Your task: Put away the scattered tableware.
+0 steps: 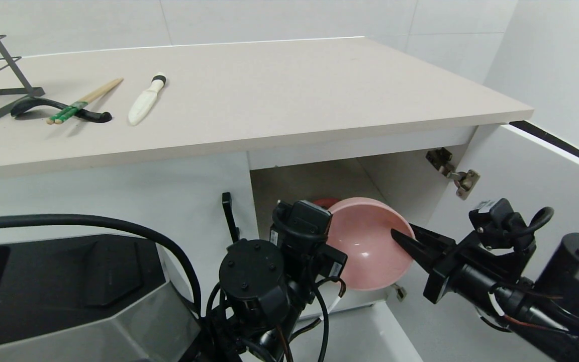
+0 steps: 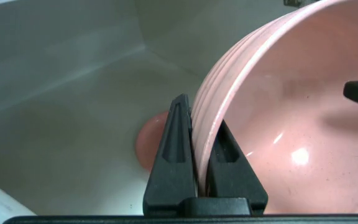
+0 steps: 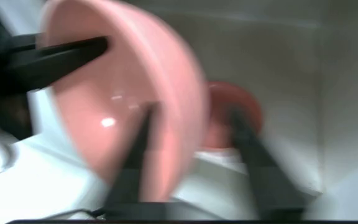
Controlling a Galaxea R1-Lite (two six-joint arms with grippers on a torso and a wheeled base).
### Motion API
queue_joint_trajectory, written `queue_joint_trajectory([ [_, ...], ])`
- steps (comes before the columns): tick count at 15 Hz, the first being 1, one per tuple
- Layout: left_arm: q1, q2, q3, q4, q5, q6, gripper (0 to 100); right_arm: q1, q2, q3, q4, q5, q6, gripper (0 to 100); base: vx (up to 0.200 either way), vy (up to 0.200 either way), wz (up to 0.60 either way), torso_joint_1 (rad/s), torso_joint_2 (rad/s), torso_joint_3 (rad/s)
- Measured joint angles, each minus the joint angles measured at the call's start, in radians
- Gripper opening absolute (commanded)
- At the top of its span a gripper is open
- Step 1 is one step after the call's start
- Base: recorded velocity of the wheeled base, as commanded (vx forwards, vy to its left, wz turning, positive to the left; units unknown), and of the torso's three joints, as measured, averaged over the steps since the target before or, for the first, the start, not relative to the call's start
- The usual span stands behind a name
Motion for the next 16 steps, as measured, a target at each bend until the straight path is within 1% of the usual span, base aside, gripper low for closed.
queue_joint_trajectory([
  [1,-0.001,0.0,0.0,-0.001,0.002,0.0,0,0.008,0.0,0.003,0.0,-0.011,0.0,0,0.0,0.0,0.0,0.0,0.0,0.0],
  [2,-0.001,0.0,0.0,-0.002,0.001,0.0,100,0.015,-0.001,0.005,0.0,-0.007,0.0,0,0.0,0.0,0.0,0.0,0.0,0.0],
  [4,-0.006,0.0,0.0,-0.001,-0.003,-0.01,100,0.021,-0.001,0.004,0.0,0.013,0.0,0,0.0,0.0,0.0,0.0,0.0,0.0],
  [6,-0.013,-0.003,0.013,-0.001,-0.004,-0.011,100,0.009,-0.001,0.003,0.001,0.013,0.0,0,0.0,0.0,0.0,0.0,0.0,0.0],
  [8,-0.027,-0.026,0.06,-0.001,-0.005,-0.012,100,-0.021,-0.001,0.001,0.0,0.013,0.0,0,0.0,0.0,0.0,0.0,0.0,0.0],
  [9,-0.039,-0.041,0.089,0.0,-0.005,-0.02,100,-0.036,-0.001,0.002,0.0,0.012,0.0,0,0.0,0.0,0.0,0.0,0.0,0.0],
  [10,-0.052,-0.069,0.126,0.0,-0.007,-0.041,100,-0.047,0.0,0.004,0.0,0.011,0.0,0,0.0,0.0,0.0,0.0,0.0,0.0],
  [11,-0.062,-0.107,0.163,0.0,-0.017,-0.071,100,-0.051,0.0,0.006,0.0,0.011,-0.001,0,0.0,0.0,0.0,0.0,0.0,0.0],
  [12,-0.066,-0.15,0.203,0.0,-0.041,-0.094,100,-0.055,0.001,0.007,0.0,0.01,-0.001,0,0.0,0.0,0.0,0.0,0.0,0.0],
  [13,-0.063,-0.196,0.252,0.0,-0.087,-0.111,100,-0.057,0.001,0.007,0.0,0.009,-0.001,0,0.0,0.0,0.0,0.0,0.0,0.0],
  [14,-0.041,-0.252,0.315,0.0,-0.163,-0.121,100,-0.057,0.001,0.009,0.0,0.009,-0.001,0,0.0,0.0,0.0,0.0,0.0,0.0],
  [15,-0.01,-0.301,0.373,0.0,-0.245,-0.129,100,-0.057,0.001,0.01,0.0,0.009,-0.001,0,0.0,0.0,0.0,0.0,0.0,0.0],
  [16,0.036,-0.358,0.441,0.0,-0.362,-0.133,100,-0.059,0.001,0.013,0.0,0.01,-0.001,0,0.0,0.0,0.0,0.0,0.0,0.0],
])
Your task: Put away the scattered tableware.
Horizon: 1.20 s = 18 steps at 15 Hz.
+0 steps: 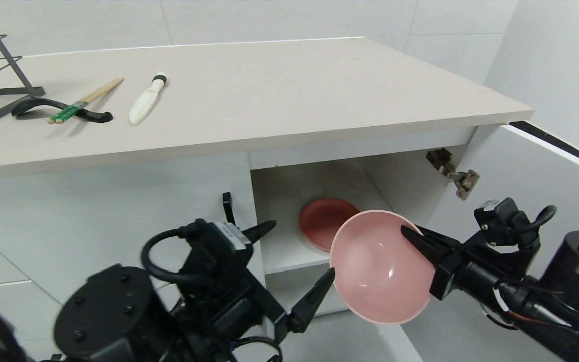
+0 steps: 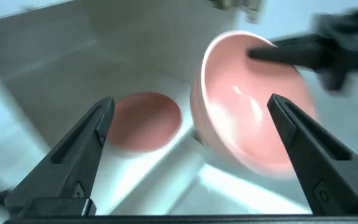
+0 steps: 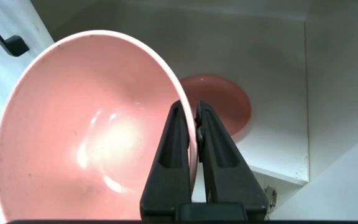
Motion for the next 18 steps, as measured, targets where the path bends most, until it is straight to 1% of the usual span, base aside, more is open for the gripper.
queue_joint_trajectory([
  [2,0.117,-0.113,0.147,0.001,-0.309,0.0,100,-0.004,-0.001,0.003,0.001,-0.001,0.0,0,0.0,0.0,0.0,0.0,0.0,0.0],
  [3,0.197,-0.173,0.202,0.001,-0.438,0.0,100,-0.004,-0.001,0.004,0.0,-0.001,0.001,0,0.0,0.0,0.0,0.0,0.0,0.0],
  [4,0.263,-0.23,0.233,0.0,-0.489,-0.001,100,-0.005,0.0,0.007,0.0,-0.001,0.003,0,0.0,0.0,0.0,0.0,0.0,0.0],
  [5,0.303,-0.271,0.25,0.0,-0.507,0.0,100,-0.006,0.001,0.009,0.001,-0.002,0.006,0,0.0,0.0,0.0,0.0,0.0,0.0],
  [6,0.329,-0.311,0.261,0.0,-0.508,0.002,100,-0.007,0.002,0.009,0.0,-0.002,0.029,0,0.0,0.0,0.0,0.0,0.0,0.0],
  [8,0.345,-0.366,0.269,0.015,-0.508,0.003,100,-0.009,0.011,0.007,0.0,-0.001,0.08,0,0.0,0.0,0.0,0.0,0.0,0.0],
  [9,0.347,-0.406,0.27,0.046,-0.51,0.004,100,-0.012,0.028,0.005,0.0,-0.001,0.109,0,0.0,0.0,0.0,0.0,0.0,0.0],
  [10,0.349,-0.468,0.27,0.118,-0.511,0.004,100,-0.02,0.052,0.003,0.0,0.0,0.123,0,0.0,0.0,0.0,0.0,0.0,0.0],
  [12,0.364,-0.634,0.27,0.319,-0.506,0.003,100,-0.036,0.086,-0.029,0.002,0.0,0.15,0,0.0,0.0,0.0,0.0,0.0,0.0],
  [13,0.391,-0.744,0.268,0.443,-0.492,0.001,100,-0.037,0.097,-0.058,0.0,-0.001,0.18,0,0.0,0.0,0.0,0.0,0.0,0.0],
  [15,0.483,-0.963,0.242,0.692,-0.449,-0.012,100,-0.038,0.122,-0.088,0.0,-0.001,0.211,0,0.0,0.0,0.0,0.0,0.0,0.0],
  [17,0.601,-1.196,0.206,0.976,-0.404,-0.034,100,-0.049,0.171,-0.122,0.001,-0.002,0.231,0,0.0,0.0,0.0,0.0,0.0,0.0],
  [18,0.659,-1.294,0.193,1.098,-0.37,-0.05,100,-0.056,0.194,-0.148,0.001,-0.001,0.233,0,0.0,0.0,0.0,0.0,0.0,0.0],
])
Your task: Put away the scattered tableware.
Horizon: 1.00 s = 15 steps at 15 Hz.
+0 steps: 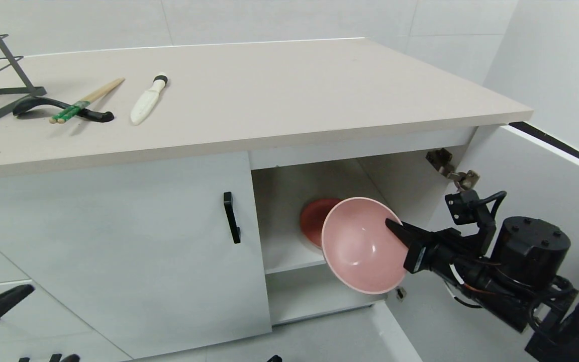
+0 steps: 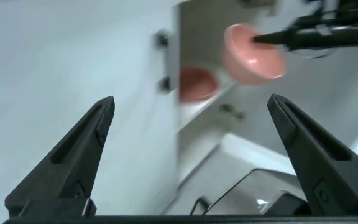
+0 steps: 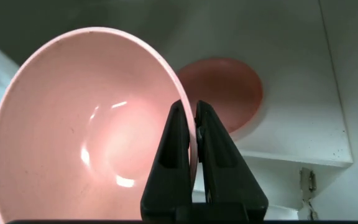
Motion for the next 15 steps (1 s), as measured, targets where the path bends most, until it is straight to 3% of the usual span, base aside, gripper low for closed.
queue_joint_trajectory([
  [1,0.059,-0.087,-0.001,0.095,0.047,-0.025,100,-0.005,0.02,-0.031,0.0,0.0,0.001,0,0.0,0.0,0.0,0.0,0.0,0.0],
  [3,0.126,-0.209,0.039,0.137,0.092,-0.063,100,-0.008,0.047,-0.08,0.0,0.0,0.002,0,0.0,0.0,0.0,0.0,0.0,0.0],
  [4,0.146,-0.259,0.054,0.18,0.102,-0.067,100,-0.008,0.06,-0.108,0.0,0.001,0.002,0,0.0,0.0,0.0,0.0,0.0,0.0],
  [6,0.197,-0.344,0.071,0.29,0.187,-0.072,100,-0.014,0.103,-0.179,-0.001,0.004,0.001,0,0.0,0.0,0.0,0.0,0.0,0.0],
  [8,0.259,-0.389,0.076,0.349,0.212,-0.07,100,-0.026,0.154,-0.233,0.0,0.007,0.0,0,0.0,0.0,0.0,0.0,0.0,0.0],
  [11,0.298,-0.439,0.077,0.42,0.218,-0.07,100,-0.047,0.21,-0.283,0.0,0.01,0.001,0,0.0,0.0,0.0,0.0,0.0,0.0],
  [13,0.293,-0.46,0.078,0.44,0.22,-0.014,100,-0.061,0.226,-0.292,0.0,0.015,0.001,0,0.0,0.0,0.0,0.0,0.0,0.0],
  [15,0.287,-0.481,0.078,0.479,0.234,-0.037,100,-0.076,0.234,-0.31,0.0,0.056,0.001,0,0.0,0.0,0.0,0.0,0.0,0.0],
])
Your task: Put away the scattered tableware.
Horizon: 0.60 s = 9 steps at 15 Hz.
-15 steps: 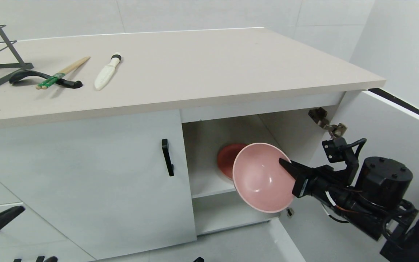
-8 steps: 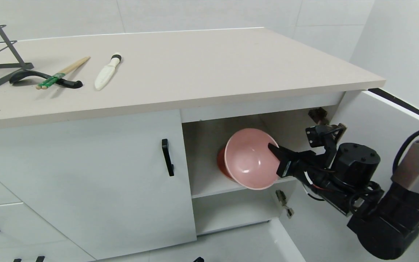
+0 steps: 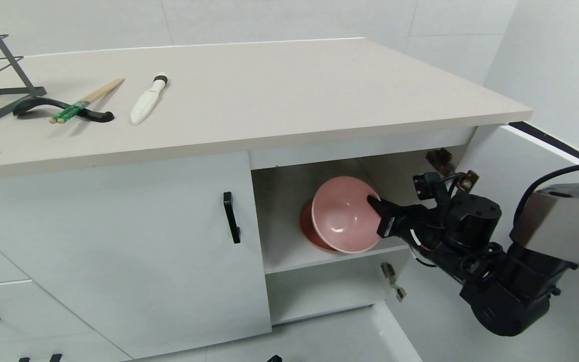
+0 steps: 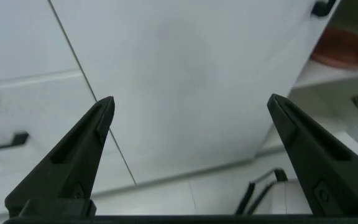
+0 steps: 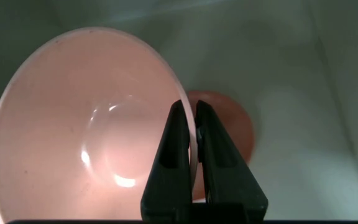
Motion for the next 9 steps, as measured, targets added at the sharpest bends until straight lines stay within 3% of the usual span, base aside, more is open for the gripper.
queue_joint_trajectory([
  [9,-0.001,-0.015,0.0,0.0,0.008,-0.013,100,-0.013,0.074,-0.179,0.184,0.001,-0.001,0,0.0,0.0,0.0,0.0,0.0,0.0],
])
